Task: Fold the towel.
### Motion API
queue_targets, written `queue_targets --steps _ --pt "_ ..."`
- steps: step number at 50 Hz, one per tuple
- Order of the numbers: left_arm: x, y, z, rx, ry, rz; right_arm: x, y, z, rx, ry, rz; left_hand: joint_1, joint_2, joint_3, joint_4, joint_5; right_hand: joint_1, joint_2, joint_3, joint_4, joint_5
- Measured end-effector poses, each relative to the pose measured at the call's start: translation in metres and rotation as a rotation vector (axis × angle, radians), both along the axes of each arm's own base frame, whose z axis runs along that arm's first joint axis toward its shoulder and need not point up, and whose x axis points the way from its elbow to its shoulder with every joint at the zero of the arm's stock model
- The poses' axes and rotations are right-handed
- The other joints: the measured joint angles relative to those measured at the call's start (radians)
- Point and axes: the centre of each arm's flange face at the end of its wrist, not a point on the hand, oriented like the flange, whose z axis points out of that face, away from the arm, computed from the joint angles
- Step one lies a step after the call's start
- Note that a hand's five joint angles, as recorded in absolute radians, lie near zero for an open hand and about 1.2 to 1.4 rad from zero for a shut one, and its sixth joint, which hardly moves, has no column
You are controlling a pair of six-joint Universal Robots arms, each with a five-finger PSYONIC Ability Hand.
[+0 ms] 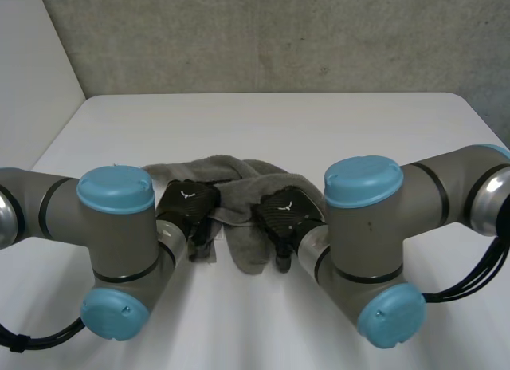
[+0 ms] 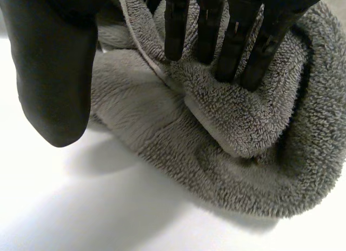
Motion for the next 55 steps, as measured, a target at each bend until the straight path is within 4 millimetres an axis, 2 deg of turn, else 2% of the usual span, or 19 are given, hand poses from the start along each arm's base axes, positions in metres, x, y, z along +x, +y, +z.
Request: queue_targets --steps 4,6,8,13,16,22,28,30,35,36,40,43,47,51,52,54,55 --pt "-0.002 -0.002 -0.001 -0.005 0.003 -0.001 0.006 0.0 -0.003 -0.025 -0.01 -0.009 0.078 0.077 0.09 0.081 0.093 0.0 0.0 0.0 0.0 0.006" --pt "-0.002 -0.003 -0.001 -0.007 0.003 -0.002 0.009 0.0 -0.004 -0.032 -0.016 -0.014 0.217 0.212 0.226 0.22 0.211 0.0 0.0 0.0 0.0 0.012" --pt "-0.003 -0.004 -0.002 -0.009 0.004 -0.002 0.011 0.001 -0.006 -0.032 -0.027 -0.018 0.437 0.436 0.436 0.434 0.432 0.0 0.0 0.0 0.001 0.023" --pt "-0.003 -0.005 -0.003 -0.01 0.005 -0.002 0.016 0.004 -0.01 -0.017 -0.044 -0.017 0.663 0.678 0.694 0.676 0.683 0.038 0.027 0.044 0.05 0.095" --pt "-0.003 -0.006 -0.002 -0.011 0.006 -0.002 0.019 0.007 -0.013 -0.008 -0.049 -0.011 0.69 0.726 0.754 0.732 0.739 0.199 0.198 0.196 0.2 0.242" --pt "-0.002 -0.008 0.002 -0.019 0.013 0.004 0.022 0.01 -0.019 0.005 -0.044 -0.005 0.731 0.775 0.823 0.797 0.793 0.886 0.875 0.881 0.887 0.931" --pt "0.002 -0.014 0.02 -0.059 0.037 0.025 0.019 0.006 -0.016 0.003 -0.04 -0.015 0.76 0.807 0.907 0.873 0.852 0.901 0.881 0.926 0.928 0.962" --pt "0.006 -0.017 0.031 -0.084 0.052 0.039 0.016 0.004 -0.006 -0.012 -0.048 -0.022 0.76 0.807 0.909 0.873 0.853 0.902 0.881 0.926 0.928 0.962" --pt "0.017 -0.025 0.06 -0.145 0.088 0.075 -0.004 -0.011 0.041 -0.066 -0.085 -0.059 0.761 0.807 0.913 0.873 0.853 0.905 0.881 0.928 0.928 0.962" --pt "0.02 -0.027 0.069 -0.165 0.099 0.085 -0.014 -0.017 0.057 -0.086 -0.095 -0.071 0.765 0.807 0.913 0.873 0.853 0.905 0.881 0.929 0.928 0.962" --pt "0.028 -0.028 0.095 -0.224 0.131 0.104 -0.045 -0.034 0.102 -0.146 -0.093 -0.077 0.765 0.807 0.913 0.873 0.853 0.909 0.881 0.932 0.928 0.963" --pt "0.032 -0.026 0.114 -0.266 0.155 0.111 -0.071 -0.044 0.128 -0.188 -0.055 -0.063 0.765 0.807 0.913 0.873 0.853 0.91 0.881 0.932 0.928 0.963" --pt "0.038 -0.021 0.132 -0.302 0.174 0.115 -0.101 -0.053 0.144 -0.201 0.03 -0.051 0.765 0.807 0.914 0.873 0.853 0.91 0.881 0.932 0.928 0.963" --pt "0.04 -0.014 0.136 -0.301 0.173 0.112 -0.124 -0.059 0.143 -0.166 0.131 -0.039 0.768 0.807 0.914 0.873 0.853 0.838 0.824 0.847 0.846 0.892" --pt "0.041 -0.011 0.134 -0.291 0.169 0.109 -0.129 -0.061 0.14 -0.151 0.158 -0.035 0.769 0.807 0.914 0.873 0.853 0.661 0.643 0.67 0.668 0.695" --pt "0.041 -0.008 0.13 -0.276 0.161 0.104 -0.132 -0.063 0.136 -0.137 0.18 -0.034 0.769 0.807 0.914 0.873 0.853 0.452 0.432 0.465 0.463 0.482" --pt "0.04 -0.005 0.125 -0.257 0.151 0.098 -0.135 -0.066 0.13 -0.121 0.201 -0.036 0.769 0.807 0.914 0.873 0.853 0.192 0.186 0.225 0.224 0.228"
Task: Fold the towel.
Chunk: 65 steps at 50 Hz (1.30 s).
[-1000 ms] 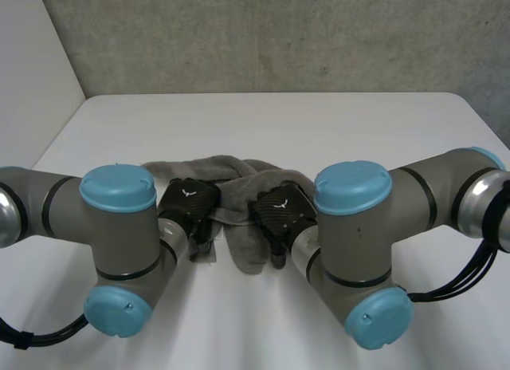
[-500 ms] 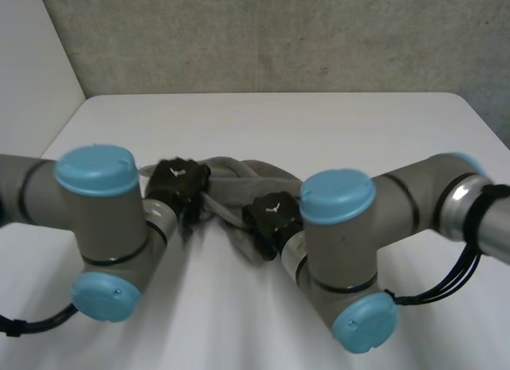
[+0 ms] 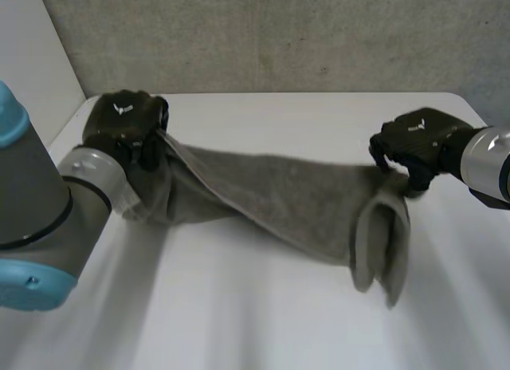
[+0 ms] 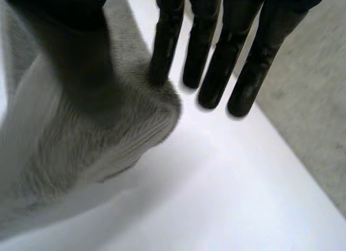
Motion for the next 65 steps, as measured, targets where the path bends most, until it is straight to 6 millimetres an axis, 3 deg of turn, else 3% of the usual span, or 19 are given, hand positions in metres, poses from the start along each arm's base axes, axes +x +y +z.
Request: queue_targets --steps 2,5,11,21,28,39,56,65 --pt "-0.001 0.004 -0.007 0.024 -0.012 -0.008 -0.002 -0.003 -0.007 0.014 0.016 -0.01 0.0 0.0 0.0 0.0 0.0 -0.174 -0.188 -0.197 -0.197 -0.189" --pt "-0.003 0.01 -0.022 0.067 -0.035 -0.021 -0.003 -0.008 -0.017 0.023 0.025 -0.033 0.0 0.0 0.0 0.0 -0.001 -0.286 -0.281 -0.32 -0.324 -0.327" --pt "-0.005 0.016 -0.043 0.123 -0.065 -0.035 -0.002 -0.008 -0.025 -0.007 0.007 -0.059 0.0 0.0 0.0 0.0 0.0 -0.322 -0.316 -0.349 -0.346 -0.35" --pt "0.003 0.006 -0.047 0.132 -0.066 -0.002 0.0 0.035 -0.024 -0.137 -0.019 0.036 0.0 0.0 0.001 0.0 0.0 -0.313 -0.313 -0.346 -0.343 -0.312" --pt "0.01 -0.002 -0.049 0.138 -0.066 0.027 0.001 0.06 -0.054 -0.198 0.071 0.168 0.0 0.0 0.001 0.0 0.0 -0.244 -0.262 -0.276 -0.276 -0.225" --pt "0.012 -0.004 -0.057 0.157 -0.075 0.034 0.005 0.079 -0.103 -0.207 0.135 0.352 0.0 0.0 0.001 0.0 0.005 -0.241 -0.262 -0.274 -0.272 -0.219" --pt "0.013 -0.002 -0.063 0.155 -0.074 0.033 0.008 0.061 -0.154 -0.259 0.307 0.463 0.003 0.0 0.001 0.0 0.005 -0.172 -0.169 -0.189 -0.182 -0.142" --pt "0.013 -0.001 -0.065 0.16 -0.077 0.033 0.005 0.052 -0.157 -0.278 0.361 0.442 0.004 0.0 0.001 0.0 0.005 -0.125 -0.142 -0.166 -0.161 -0.117"
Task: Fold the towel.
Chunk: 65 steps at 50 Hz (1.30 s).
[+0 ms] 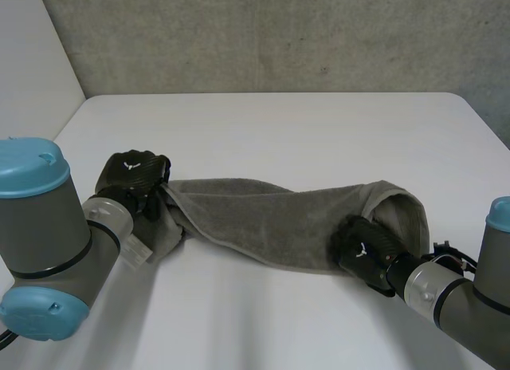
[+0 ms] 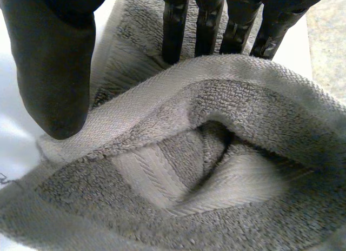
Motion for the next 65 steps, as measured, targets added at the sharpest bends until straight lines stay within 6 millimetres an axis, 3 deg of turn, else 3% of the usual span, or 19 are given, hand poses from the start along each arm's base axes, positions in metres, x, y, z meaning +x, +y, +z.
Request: queue_targets --steps 16,33,44,52,63,65 --pt "0.0 0.0 -0.001 -0.007 0.003 0.0 -0.013 -0.011 0.02 -0.053 -0.022 -0.047 0.0 0.0 0.0 0.0 0.0 0.0 0.0 0.001 0.006 0.004" --pt "0.0 -0.001 -0.002 -0.005 0.002 0.0 -0.02 -0.016 0.01 -0.025 -0.036 -0.054 0.0 0.0 0.0 0.0 0.0 0.034 0.053 0.053 0.049 0.043" --pt "0.0 -0.001 -0.003 -0.002 0.001 0.001 -0.02 -0.02 0.003 -0.036 -0.05 -0.064 0.0 0.0 0.0 0.0 0.0 0.308 0.33 0.321 0.317 0.304" --pt "0.0 0.0 -0.003 0.0 0.0 0.0 -0.019 -0.024 -0.001 -0.021 -0.083 -0.083 0.0 0.0 0.0 0.0 0.0 0.824 0.829 0.794 0.82 0.823" --pt "0.0 0.0 -0.002 -0.001 0.001 0.0 -0.016 -0.036 0.021 0.054 -0.272 -0.19 0.0 0.0 0.0 0.0 0.0 0.842 0.841 0.83 0.856 0.845" --pt "0.0 0.0 -0.002 -0.002 0.001 0.0 -0.016 -0.037 0.026 0.075 -0.299 -0.211 0.0 0.0 0.0 0.0 0.0 0.737 0.745 0.744 0.75 0.733"
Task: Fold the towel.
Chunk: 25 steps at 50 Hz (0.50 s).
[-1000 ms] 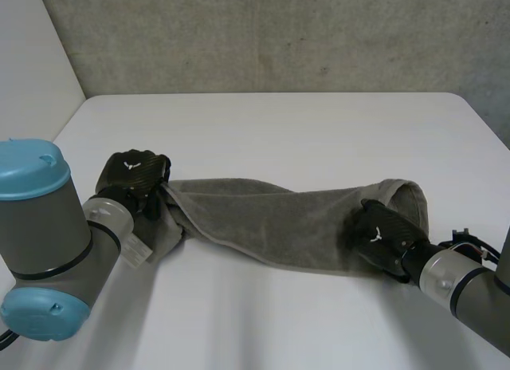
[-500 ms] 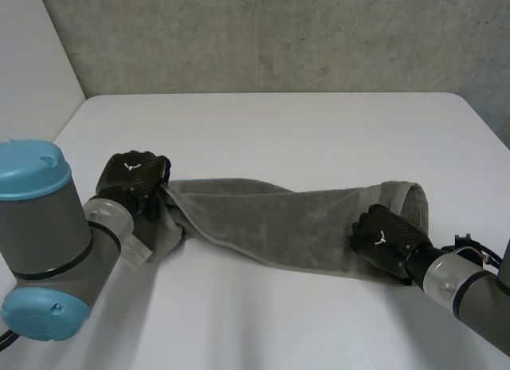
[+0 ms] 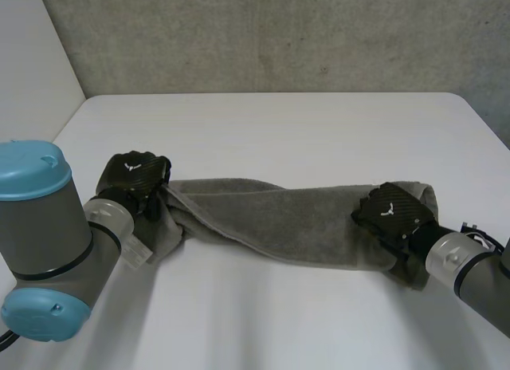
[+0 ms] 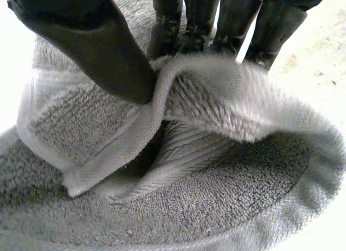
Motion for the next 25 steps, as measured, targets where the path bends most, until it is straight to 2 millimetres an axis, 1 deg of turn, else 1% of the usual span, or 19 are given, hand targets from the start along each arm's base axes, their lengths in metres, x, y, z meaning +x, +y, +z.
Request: queue_targets --steps 1,4,6,8,14,20,25 --pt "0.0 0.0 0.0 0.0 0.0 0.0 -0.001 0.0 0.003 0.018 -0.015 -0.012 0.0 0.0 0.0 0.0 0.0 -0.179 -0.18 -0.155 -0.162 -0.166" --pt "0.0 0.0 0.0 0.0 0.0 0.0 -0.003 0.005 0.009 0.074 -0.042 -0.041 0.0 0.0 0.0 0.0 0.0 -0.496 -0.486 -0.484 -0.493 -0.506" --pt "0.0 0.0 0.0 0.0 0.0 0.0 -0.005 0.01 0.012 0.114 -0.05 -0.055 0.0 0.0 0.0 0.0 0.0 -0.644 -0.634 -0.638 -0.649 -0.661" --pt "0.0 0.0 0.0 0.0 0.0 0.0 -0.006 0.014 0.013 0.144 -0.052 -0.064 0.0 0.0 0.0 0.0 0.0 -0.68 -0.663 -0.67 -0.682 -0.703" --pt "0.0 0.001 -0.001 0.003 -0.001 0.0 -0.016 0.022 0.009 0.21 -0.058 -0.1 0.0 0.0 0.0 0.0 0.0 -0.687 -0.664 -0.674 -0.684 -0.712" --pt "0.001 0.002 -0.002 0.007 -0.003 0.0 -0.027 0.018 0.003 0.212 -0.07 -0.133 0.0 0.0 0.0 0.0 0.0 -0.682 -0.663 -0.671 -0.682 -0.69" --pt "0.0 0.002 -0.003 0.009 -0.004 -0.001 -0.029 0.01 -0.002 0.171 -0.078 -0.135 0.0 0.0 0.0 0.0 0.0 -0.602 -0.601 -0.598 -0.605 -0.597"
